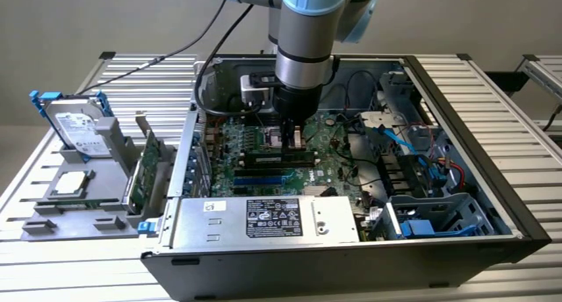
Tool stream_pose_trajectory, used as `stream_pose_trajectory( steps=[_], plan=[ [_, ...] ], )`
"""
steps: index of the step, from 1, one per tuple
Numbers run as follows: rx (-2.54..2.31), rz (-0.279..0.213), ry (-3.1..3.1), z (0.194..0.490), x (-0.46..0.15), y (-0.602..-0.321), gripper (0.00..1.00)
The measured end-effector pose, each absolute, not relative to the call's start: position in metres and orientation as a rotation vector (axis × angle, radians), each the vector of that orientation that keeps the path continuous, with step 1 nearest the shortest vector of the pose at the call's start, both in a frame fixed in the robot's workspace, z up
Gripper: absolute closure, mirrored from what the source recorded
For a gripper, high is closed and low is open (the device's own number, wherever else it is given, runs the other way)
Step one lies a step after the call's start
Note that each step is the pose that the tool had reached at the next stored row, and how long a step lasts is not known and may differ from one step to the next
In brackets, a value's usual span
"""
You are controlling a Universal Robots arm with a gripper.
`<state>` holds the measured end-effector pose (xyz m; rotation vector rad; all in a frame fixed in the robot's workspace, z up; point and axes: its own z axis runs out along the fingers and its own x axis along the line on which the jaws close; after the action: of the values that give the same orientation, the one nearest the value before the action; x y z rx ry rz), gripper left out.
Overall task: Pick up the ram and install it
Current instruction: 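Insert the ram into the slot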
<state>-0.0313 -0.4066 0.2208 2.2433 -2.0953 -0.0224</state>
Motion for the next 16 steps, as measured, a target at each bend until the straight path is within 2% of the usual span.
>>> stream_pose_trajectory(
  steps=[12,15,16],
  plan=[
    [2.243,-0.023,-2.095,0.2179,-0.0312,-0.4065,0.85],
    [2.243,-0.023,-2.095,0.2179,-0.0313,-0.4065,0.67],
    [2.243,-0.024,-2.095,0.2179,-0.0313,-0.4065,0.67]
  ],
)
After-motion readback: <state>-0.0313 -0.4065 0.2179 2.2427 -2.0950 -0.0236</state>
